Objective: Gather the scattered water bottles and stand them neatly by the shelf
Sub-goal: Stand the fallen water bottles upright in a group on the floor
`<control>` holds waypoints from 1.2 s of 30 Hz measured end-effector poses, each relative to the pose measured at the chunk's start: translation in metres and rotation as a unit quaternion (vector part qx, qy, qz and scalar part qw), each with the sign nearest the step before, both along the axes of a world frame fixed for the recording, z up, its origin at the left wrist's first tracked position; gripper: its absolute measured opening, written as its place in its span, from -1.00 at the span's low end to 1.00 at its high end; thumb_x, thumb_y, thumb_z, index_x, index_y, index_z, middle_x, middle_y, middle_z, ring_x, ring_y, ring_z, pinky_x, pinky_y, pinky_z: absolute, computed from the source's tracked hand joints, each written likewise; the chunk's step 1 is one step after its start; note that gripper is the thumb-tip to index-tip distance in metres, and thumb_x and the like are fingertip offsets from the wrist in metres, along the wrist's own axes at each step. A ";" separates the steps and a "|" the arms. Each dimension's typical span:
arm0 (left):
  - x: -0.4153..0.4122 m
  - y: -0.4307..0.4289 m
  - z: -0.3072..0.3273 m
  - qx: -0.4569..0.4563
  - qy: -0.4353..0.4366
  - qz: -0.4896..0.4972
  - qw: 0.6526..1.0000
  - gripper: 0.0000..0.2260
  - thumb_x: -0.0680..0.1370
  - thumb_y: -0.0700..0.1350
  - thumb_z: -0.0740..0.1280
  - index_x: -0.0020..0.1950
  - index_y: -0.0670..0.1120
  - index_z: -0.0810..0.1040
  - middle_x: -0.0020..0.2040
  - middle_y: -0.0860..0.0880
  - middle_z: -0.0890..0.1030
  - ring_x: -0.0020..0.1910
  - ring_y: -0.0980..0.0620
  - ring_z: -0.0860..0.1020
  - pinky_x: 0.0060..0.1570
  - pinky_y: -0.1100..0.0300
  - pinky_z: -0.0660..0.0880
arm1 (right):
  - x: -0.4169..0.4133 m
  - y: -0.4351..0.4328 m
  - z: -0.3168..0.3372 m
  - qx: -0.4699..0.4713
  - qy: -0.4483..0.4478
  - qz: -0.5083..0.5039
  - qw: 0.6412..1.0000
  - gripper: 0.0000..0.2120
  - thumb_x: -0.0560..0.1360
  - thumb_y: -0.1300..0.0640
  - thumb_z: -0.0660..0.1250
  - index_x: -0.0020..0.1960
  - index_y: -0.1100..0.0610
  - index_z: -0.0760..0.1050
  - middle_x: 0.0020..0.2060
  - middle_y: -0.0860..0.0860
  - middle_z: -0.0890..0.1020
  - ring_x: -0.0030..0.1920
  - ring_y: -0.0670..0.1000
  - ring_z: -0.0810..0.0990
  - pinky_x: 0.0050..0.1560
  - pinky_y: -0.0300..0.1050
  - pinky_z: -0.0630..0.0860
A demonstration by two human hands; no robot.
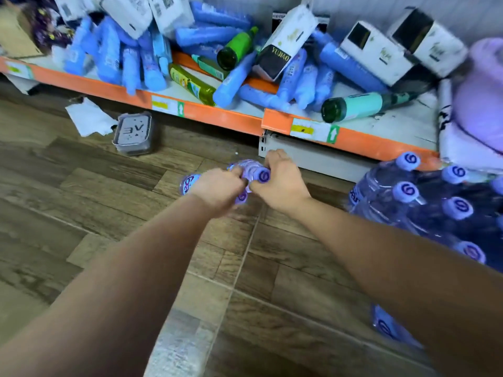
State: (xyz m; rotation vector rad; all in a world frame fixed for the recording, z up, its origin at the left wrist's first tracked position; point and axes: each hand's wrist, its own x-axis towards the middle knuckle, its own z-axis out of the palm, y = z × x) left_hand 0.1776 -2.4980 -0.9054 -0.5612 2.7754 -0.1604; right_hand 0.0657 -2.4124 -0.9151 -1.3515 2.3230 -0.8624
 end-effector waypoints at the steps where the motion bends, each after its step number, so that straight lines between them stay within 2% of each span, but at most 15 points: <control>1: 0.002 0.001 0.008 0.004 0.024 0.021 0.999 -0.71 0.50 -0.07 0.31 0.18 -0.14 0.47 0.19 -0.15 0.45 0.10 -0.22 0.56 0.05 0.00 0.48 | 0.000 0.006 0.009 0.001 0.008 0.005 1.000 -0.71 0.36 0.15 0.41 -0.18 0.09 0.26 -0.10 0.03 0.32 -0.15 0.01 0.33 -0.20 -0.20 0.21; 3: 0.005 0.003 0.024 0.017 0.077 0.061 0.995 -0.73 0.47 -0.08 0.33 0.10 -0.17 0.48 0.13 -0.18 0.47 0.09 -0.23 0.55 0.02 0.02 0.48 | -0.001 0.020 0.025 0.010 0.036 0.026 0.999 -0.72 0.36 0.14 0.40 -0.14 0.11 0.28 -0.10 0.04 0.31 -0.16 0.03 0.35 -0.12 -0.10 0.34; 6: 0.009 0.007 0.043 0.059 0.111 0.105 0.987 -0.75 0.40 -0.10 0.39 0.01 -0.19 0.52 0.05 -0.23 0.51 0.07 -0.24 0.53 0.02 0.05 0.47 | -0.006 0.045 0.034 0.022 0.052 0.041 0.998 -0.78 0.36 0.14 0.39 -0.15 0.14 0.35 -0.11 0.05 0.33 -0.15 0.09 0.41 -0.14 -0.15 0.35; 7: 0.009 0.012 0.048 0.071 0.104 0.101 0.987 -0.75 0.39 -0.10 0.41 0.01 -0.17 0.55 0.03 -0.22 0.53 0.07 -0.23 0.53 0.02 0.07 0.46 | -0.007 0.053 0.034 0.028 0.045 0.043 0.998 -0.82 0.36 0.15 0.39 -0.11 0.15 0.42 -0.12 0.05 0.34 -0.12 0.12 0.45 -0.10 -0.14 0.39; 10: 0.001 0.032 0.057 0.083 0.056 0.058 0.993 -0.74 0.38 -0.10 0.44 0.02 -0.14 0.58 0.03 -0.19 0.59 0.07 -0.19 0.54 -0.02 0.14 0.44 | -0.008 0.076 0.037 0.049 0.023 0.049 0.997 -0.71 0.41 0.16 0.37 0.13 0.11 0.57 -0.08 0.05 0.33 0.03 0.11 0.51 0.09 -0.17 0.43; 14: -0.022 0.061 0.065 0.106 0.020 0.009 0.994 -0.74 0.36 -0.08 0.48 -0.01 -0.13 0.59 0.02 -0.15 0.63 0.04 -0.16 0.55 -0.05 0.14 0.46 | -0.014 0.105 0.052 0.123 0.037 0.047 0.991 -0.70 0.43 0.19 0.36 0.16 0.10 0.59 -0.02 0.08 0.33 -0.02 0.07 0.47 -0.15 -0.38 0.25; 16: -0.033 0.079 0.067 0.111 0.006 -0.016 0.994 -0.73 0.36 -0.07 0.49 0.00 -0.14 0.59 0.02 -0.14 0.63 0.03 -0.15 0.55 -0.05 0.14 0.46 | -0.016 0.120 0.058 0.159 0.050 0.055 0.984 -0.66 0.42 0.23 0.35 0.20 0.12 0.55 0.08 0.15 0.42 0.02 0.12 0.52 -0.12 -0.33 0.30; 18: -0.043 0.095 0.071 0.106 -0.010 -0.044 0.993 -0.72 0.36 -0.06 0.49 -0.01 -0.13 0.58 0.00 -0.14 0.63 0.01 -0.15 0.55 -0.06 0.13 0.46 | -0.018 0.133 0.061 0.193 0.077 0.058 0.977 -0.63 0.43 0.23 0.36 0.23 0.15 0.50 0.21 0.18 0.45 0.16 0.15 0.52 -0.06 -0.21 0.37; 20: -0.050 0.107 0.076 0.104 -0.019 -0.065 0.992 -0.76 0.35 -0.04 0.50 -0.09 -0.07 0.54 -0.04 -0.12 0.62 -0.07 -0.12 0.52 -0.08 0.12 0.46 | -0.023 0.146 0.065 0.210 0.093 0.043 0.972 -0.61 0.43 0.19 0.39 0.24 0.19 0.48 0.21 0.16 0.51 0.16 0.13 0.51 0.01 -0.15 0.42; 23: -0.057 0.124 0.082 0.103 -0.020 -0.090 0.990 -0.74 0.35 -0.03 0.50 -0.15 -0.01 0.43 -0.13 -0.06 0.52 -0.14 -0.04 0.43 -0.13 0.15 0.42 | -0.031 0.163 0.070 0.212 0.082 0.001 0.974 -0.67 0.43 0.09 0.40 0.10 0.23 0.44 -0.02 0.13 0.52 -0.03 0.06 0.46 -0.13 -0.16 0.36; 25: -0.061 0.136 0.084 0.104 -0.012 -0.109 0.988 -0.75 0.35 -0.04 0.49 -0.15 -0.02 0.43 -0.14 -0.05 0.50 -0.14 -0.05 0.43 -0.12 0.13 0.43 | -0.035 0.171 0.071 0.229 0.088 -0.025 0.969 -0.70 0.43 0.01 0.39 -0.03 0.19 0.38 -0.10 0.09 0.47 -0.05 0.07 0.45 -0.14 -0.14 0.37; 27: -0.063 0.147 0.086 0.110 -0.007 -0.121 0.987 -0.76 0.35 -0.05 0.48 -0.12 -0.04 0.47 -0.15 -0.04 0.49 -0.12 -0.06 0.45 -0.12 0.14 0.43 | -0.038 0.178 0.072 0.254 0.098 -0.043 0.961 -0.73 0.42 -0.02 0.39 -0.16 0.17 0.42 -0.24 0.07 0.51 -0.10 0.07 0.47 -0.20 -0.15 0.42; 30: -0.065 0.162 0.087 0.124 -0.005 -0.131 0.984 -0.77 0.36 -0.06 0.48 -0.08 -0.07 0.51 -0.18 -0.02 0.48 -0.15 -0.03 0.44 -0.19 0.19 0.36 | -0.043 0.187 0.072 0.275 0.091 -0.079 0.954 -0.66 0.42 0.00 0.35 -0.42 0.13 0.33 -0.57 0.01 0.48 -0.34 0.02 0.48 -0.46 -0.19 0.33; 33: -0.066 0.173 0.085 0.136 -0.012 -0.144 0.980 -0.79 0.36 -0.07 0.47 -0.14 -0.02 0.46 -0.20 0.00 0.49 -0.18 -0.01 0.44 -0.21 0.21 0.32 | -0.044 0.192 0.073 0.269 0.071 -0.119 0.953 -0.63 0.44 -0.01 0.33 -0.46 0.12 0.34 -0.84 -0.03 0.35 -0.48 -0.06 0.47 -0.38 -0.29 0.43; 36: -0.066 0.181 0.081 0.151 -0.021 -0.151 0.977 -0.78 0.37 -0.09 0.47 -0.07 -0.09 0.53 -0.19 0.01 0.50 -0.19 0.00 0.44 -0.21 0.24 0.30 | -0.045 0.191 0.076 0.265 0.061 -0.138 0.952 -0.61 0.47 -0.02 0.27 -0.46 0.14 0.34 -0.87 -0.04 0.31 -0.52 -0.07 0.46 -0.41 -0.27 0.41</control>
